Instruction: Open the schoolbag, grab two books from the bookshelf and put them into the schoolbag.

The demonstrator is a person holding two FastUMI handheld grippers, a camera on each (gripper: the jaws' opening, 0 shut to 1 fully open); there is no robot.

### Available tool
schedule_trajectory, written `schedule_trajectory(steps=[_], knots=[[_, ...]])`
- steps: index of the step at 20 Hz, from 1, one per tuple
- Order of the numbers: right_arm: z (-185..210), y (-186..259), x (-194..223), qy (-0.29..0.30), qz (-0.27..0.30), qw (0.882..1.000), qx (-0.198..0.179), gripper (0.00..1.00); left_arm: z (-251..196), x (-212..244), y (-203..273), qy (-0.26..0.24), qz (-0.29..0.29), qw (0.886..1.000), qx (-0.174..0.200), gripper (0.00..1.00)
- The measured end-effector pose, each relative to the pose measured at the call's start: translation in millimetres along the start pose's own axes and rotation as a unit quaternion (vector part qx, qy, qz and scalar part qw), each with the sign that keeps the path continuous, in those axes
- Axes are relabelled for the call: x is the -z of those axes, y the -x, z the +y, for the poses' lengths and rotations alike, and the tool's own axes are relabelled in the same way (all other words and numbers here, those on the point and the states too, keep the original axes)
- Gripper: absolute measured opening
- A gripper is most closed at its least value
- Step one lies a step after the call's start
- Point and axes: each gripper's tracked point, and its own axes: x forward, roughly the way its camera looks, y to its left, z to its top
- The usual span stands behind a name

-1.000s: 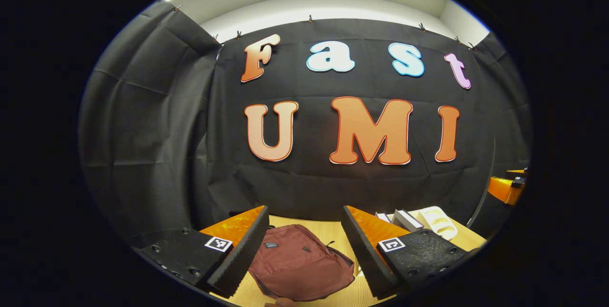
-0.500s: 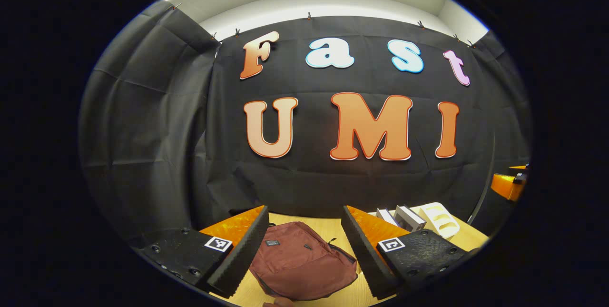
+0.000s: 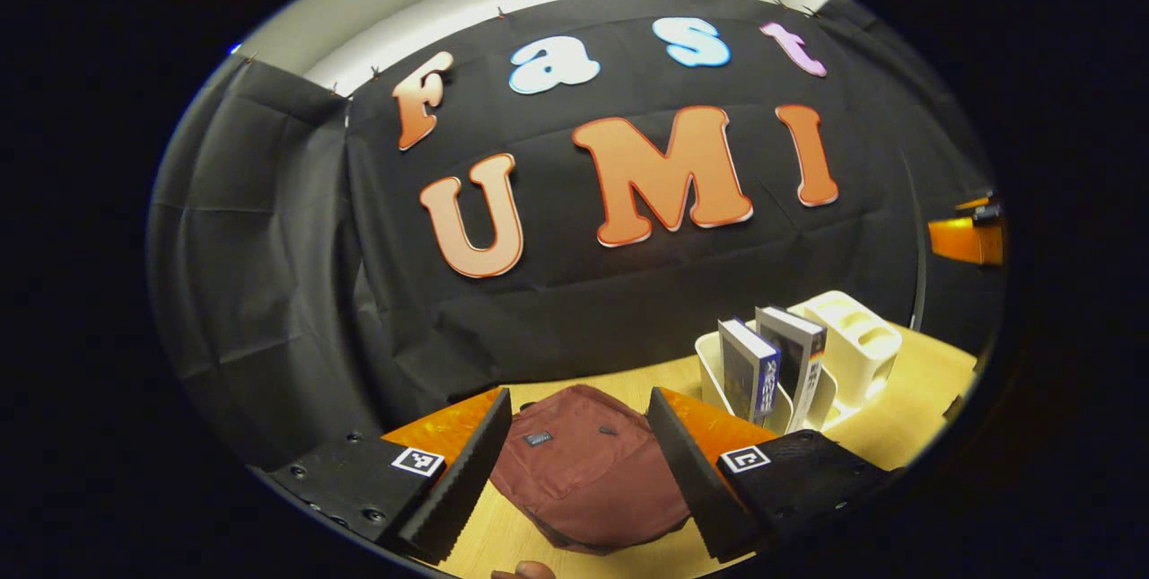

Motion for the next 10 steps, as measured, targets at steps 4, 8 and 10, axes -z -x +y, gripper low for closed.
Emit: schedule_trajectory(steps=[4, 8, 10], knots=[[-14.9, -2.2, 17.7, 0.001, 0.024, 1.0, 0.019, 0.96, -36.1, 55.8, -0.6, -0.045, 0.055, 0.996, 0.046, 0.95], [-31.8, -4.1, 37.7, 0.015, 0.052, 0.998, 0.036, 0.96, -72.4, 112.6, -1.7, -0.07, 0.109, 0.988, 0.085, 0.96], [-40.1, -4.8, 45.4, 0.025, 0.065, 0.997, 0.045, 0.96, -84.6, 142.9, -6.6, -0.095, 0.134, 0.982, 0.089, 0.96]])
